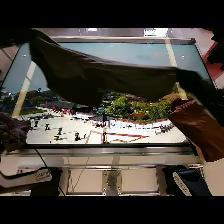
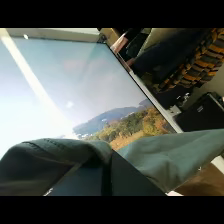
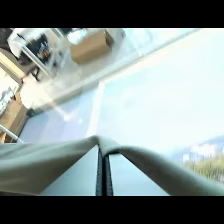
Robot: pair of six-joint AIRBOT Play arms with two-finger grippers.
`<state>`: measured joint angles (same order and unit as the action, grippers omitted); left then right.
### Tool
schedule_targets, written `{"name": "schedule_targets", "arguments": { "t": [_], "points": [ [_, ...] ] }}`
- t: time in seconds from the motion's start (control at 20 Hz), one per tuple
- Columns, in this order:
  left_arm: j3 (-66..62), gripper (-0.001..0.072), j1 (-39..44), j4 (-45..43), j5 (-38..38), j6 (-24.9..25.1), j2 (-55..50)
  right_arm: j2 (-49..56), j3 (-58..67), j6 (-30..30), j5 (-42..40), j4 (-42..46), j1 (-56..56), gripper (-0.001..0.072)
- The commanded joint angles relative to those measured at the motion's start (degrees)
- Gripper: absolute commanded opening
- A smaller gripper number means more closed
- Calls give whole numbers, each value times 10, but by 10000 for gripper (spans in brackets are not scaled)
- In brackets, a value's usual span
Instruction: Fold the shirts.
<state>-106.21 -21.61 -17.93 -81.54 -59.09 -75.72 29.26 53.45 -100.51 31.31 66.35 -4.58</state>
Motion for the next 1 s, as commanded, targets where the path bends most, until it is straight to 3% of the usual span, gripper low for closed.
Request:
{"name": "schedule_targets", "arguments": {
  "t": [0.0,0.2,0.35,0.45,0.6,0.75,0.85,0.95],
  "points": [
    [-3,7,-12,-34,-2,31,133,-78,124,0,122,64,13,30],
    [-3,6,-12,-98,29,30,229,-64,213,11,136,88,13,30],
    [-3,5,-12,-139,78,24,245,-9,220,17,113,90,13,29],
    [2,5,-12,-210,117,-19,224,58,219,30,112,96,13,29],
    [26,5,2,-292,97,-76,152,182,219,31,102,102,13,29],
    [76,5,79,-350,96,-87,51,310,219,30,100,102,12,30],
    [103,5,147,-400,132,-86,-31,391,219,30,77,91,12,30],
    [106,6,209,-482,214,-95,-118,467,219,30,25,62,12,31]
  ]
}}
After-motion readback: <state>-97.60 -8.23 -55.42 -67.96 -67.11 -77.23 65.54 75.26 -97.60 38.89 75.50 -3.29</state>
